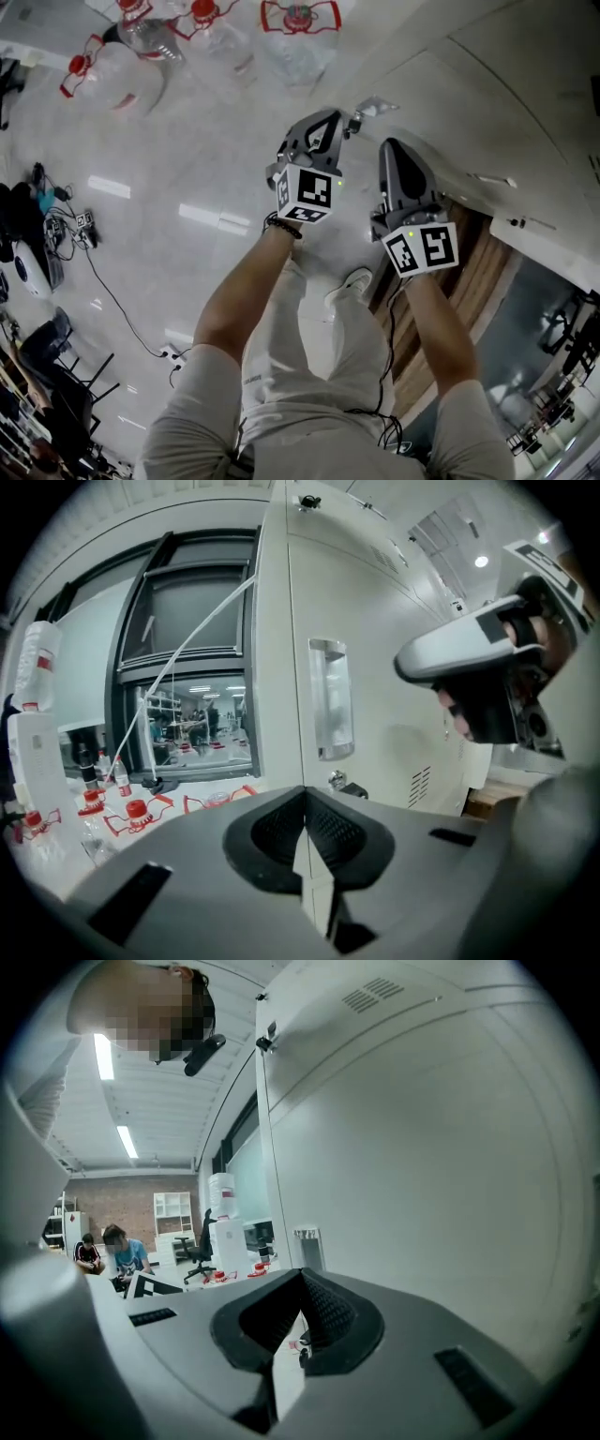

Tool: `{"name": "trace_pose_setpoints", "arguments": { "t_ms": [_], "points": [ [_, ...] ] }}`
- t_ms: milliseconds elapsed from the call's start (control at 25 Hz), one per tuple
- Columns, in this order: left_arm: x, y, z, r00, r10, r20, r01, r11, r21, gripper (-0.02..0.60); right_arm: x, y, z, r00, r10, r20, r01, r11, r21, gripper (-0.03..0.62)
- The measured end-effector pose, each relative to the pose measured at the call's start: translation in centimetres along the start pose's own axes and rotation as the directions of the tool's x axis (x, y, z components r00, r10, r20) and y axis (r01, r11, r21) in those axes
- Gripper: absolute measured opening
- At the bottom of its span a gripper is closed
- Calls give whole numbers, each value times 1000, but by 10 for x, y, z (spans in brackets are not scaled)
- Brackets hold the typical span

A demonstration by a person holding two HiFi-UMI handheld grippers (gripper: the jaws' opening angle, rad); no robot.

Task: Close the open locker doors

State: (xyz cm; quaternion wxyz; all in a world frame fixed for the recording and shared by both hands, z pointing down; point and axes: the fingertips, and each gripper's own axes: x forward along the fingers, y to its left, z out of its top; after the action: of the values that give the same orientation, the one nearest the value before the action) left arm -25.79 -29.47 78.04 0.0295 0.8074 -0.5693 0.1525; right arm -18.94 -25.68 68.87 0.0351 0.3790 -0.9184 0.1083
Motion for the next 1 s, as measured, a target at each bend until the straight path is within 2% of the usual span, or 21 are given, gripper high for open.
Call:
{"name": "trace_pose_setpoints", "arguments": {
  "t_ms": [120,240,400,600,760,880,1000],
  "points": [
    [-35,6,24,1000,23,12,-23,1000,-19,5,-42,6,20,1000,-2,-7,2,1000,23,9],
    [-82,1,68,999,13,31,-12,999,-45,5,-94,12,52,1000,-8,-17,9,999,43,9],
    [-145,-9,148,998,9,57,-4,996,-94,5,-158,16,119,999,-48,7,47,997,68,9],
    [-215,-50,253,994,-11,109,28,987,-160,5,-235,13,210,993,-103,48,99,992,84,9],
    [-254,-78,320,986,-34,161,60,985,-160,5,-285,18,276,984,-117,131,115,993,22,9],
    [-266,-94,366,973,-41,225,74,988,-138,5,-317,7,323,964,-142,225,143,990,13,9],
    [-273,-116,406,955,-71,288,102,990,-93,5,-347,-6,354,940,-178,293,183,983,8,9]
  ]
}}
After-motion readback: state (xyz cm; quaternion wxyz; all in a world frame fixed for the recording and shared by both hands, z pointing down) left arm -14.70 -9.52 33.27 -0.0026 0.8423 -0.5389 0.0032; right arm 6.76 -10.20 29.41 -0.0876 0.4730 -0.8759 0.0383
